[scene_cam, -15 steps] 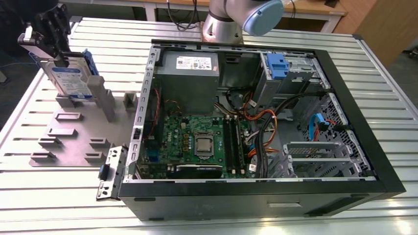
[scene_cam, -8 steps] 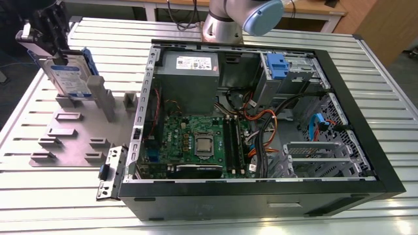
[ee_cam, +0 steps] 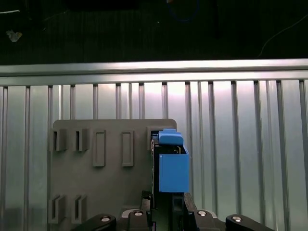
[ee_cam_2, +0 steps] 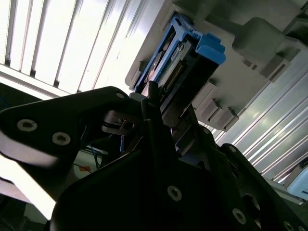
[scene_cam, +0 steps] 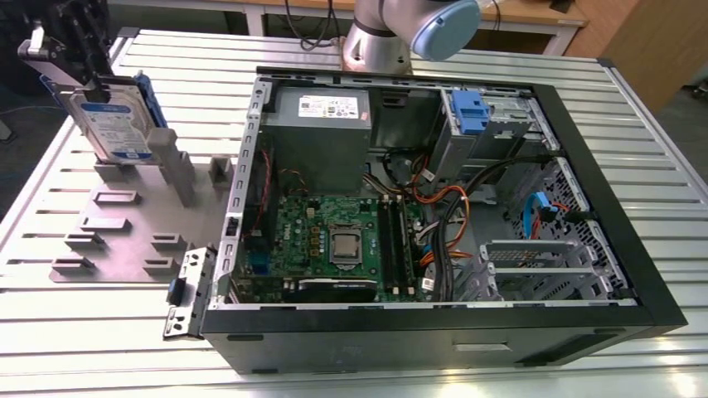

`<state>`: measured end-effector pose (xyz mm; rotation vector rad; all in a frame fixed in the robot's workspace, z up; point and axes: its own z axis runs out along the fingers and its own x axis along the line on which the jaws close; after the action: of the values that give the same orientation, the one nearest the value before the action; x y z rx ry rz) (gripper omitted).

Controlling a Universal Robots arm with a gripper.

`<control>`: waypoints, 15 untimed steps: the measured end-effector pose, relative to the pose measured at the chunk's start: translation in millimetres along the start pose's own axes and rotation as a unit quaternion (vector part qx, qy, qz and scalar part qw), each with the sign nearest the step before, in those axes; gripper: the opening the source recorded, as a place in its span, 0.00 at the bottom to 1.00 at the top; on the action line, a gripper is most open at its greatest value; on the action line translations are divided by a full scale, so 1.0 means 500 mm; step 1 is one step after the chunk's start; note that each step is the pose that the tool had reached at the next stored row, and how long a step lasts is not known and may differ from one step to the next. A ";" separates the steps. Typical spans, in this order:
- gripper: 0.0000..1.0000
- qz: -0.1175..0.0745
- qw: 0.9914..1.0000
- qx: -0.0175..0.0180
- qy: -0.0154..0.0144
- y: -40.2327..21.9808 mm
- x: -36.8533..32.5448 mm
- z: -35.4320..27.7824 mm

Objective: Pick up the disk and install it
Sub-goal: 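Pick up the disk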

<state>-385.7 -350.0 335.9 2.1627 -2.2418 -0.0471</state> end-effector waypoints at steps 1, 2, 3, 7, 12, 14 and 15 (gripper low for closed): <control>0.35 0.000 1.000 0.000 0.000 0.000 0.000 0.000; 0.35 0.000 1.000 0.000 0.000 0.000 0.000 0.000; 0.35 0.000 1.000 0.000 0.000 0.000 0.000 0.000; 0.35 0.000 1.000 0.000 0.000 0.000 0.000 -0.004; 0.35 0.000 1.000 0.000 0.000 0.001 0.000 -0.017; 0.35 0.000 1.000 0.000 0.000 0.001 0.000 -0.022; 0.35 0.000 1.000 0.000 0.000 0.001 0.000 -0.024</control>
<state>-385.7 -350.0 348.0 2.1626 -2.2415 -0.0472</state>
